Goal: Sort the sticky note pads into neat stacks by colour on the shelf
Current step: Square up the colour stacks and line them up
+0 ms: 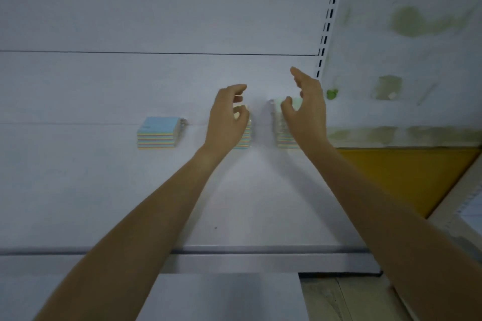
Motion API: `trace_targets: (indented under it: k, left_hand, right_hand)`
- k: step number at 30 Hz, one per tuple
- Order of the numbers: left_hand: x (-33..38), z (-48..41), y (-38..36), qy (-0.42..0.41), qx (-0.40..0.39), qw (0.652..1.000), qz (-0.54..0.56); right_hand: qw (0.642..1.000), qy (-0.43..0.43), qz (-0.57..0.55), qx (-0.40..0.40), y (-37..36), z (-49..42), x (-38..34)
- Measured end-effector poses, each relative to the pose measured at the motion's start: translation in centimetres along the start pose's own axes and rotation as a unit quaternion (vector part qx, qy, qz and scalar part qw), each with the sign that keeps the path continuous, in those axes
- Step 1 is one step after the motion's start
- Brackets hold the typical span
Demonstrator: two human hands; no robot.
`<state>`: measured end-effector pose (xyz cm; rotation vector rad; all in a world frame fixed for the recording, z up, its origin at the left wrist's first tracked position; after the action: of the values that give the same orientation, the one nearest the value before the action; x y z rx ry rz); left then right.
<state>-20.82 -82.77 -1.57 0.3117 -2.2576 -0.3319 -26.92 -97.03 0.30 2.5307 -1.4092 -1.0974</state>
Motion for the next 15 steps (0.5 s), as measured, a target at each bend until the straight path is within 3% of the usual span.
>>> trace_targets:
  k: [5, 8, 12, 15]
  left_hand:
    - [1.7, 1.1, -7.4, 0.053, -0.115, 0.991, -0.052]
    - [0.6, 2.1, -10.2, 0.078, -0.106, 0.986, -0.104]
    - [-1.3, 3.9, -10.9, 0.206, -0.142, 0.966, -0.06]
    - [-1.7, 4.2, -10.7, 0.225, -0.154, 0.962, -0.018]
  right_hand:
    - [0.988, -0.156, 0.012, -0.016, 3.1, 2.5, 6.3]
    - [0.962, -0.258, -0.02, -0.087, 1.8, 4.6, 9.0]
    - [0.956, -0.261, -0.005, -0.135, 0.7, 4.9, 10.4]
    - [0.959, -0.246, 0.01, -0.137, 0.8, 4.8, 10.6]
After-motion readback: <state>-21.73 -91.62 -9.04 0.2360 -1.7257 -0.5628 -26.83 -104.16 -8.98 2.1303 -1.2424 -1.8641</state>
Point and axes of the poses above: each hand's wrist, its own z-axis away from the middle knuckle, its own y-axis out of the back of the hand, x = y × z, the point moved 5 cm from there along -z, towards the middle knuckle, and after that the axes turned 5 degrees about y, right-handed, at the moved point
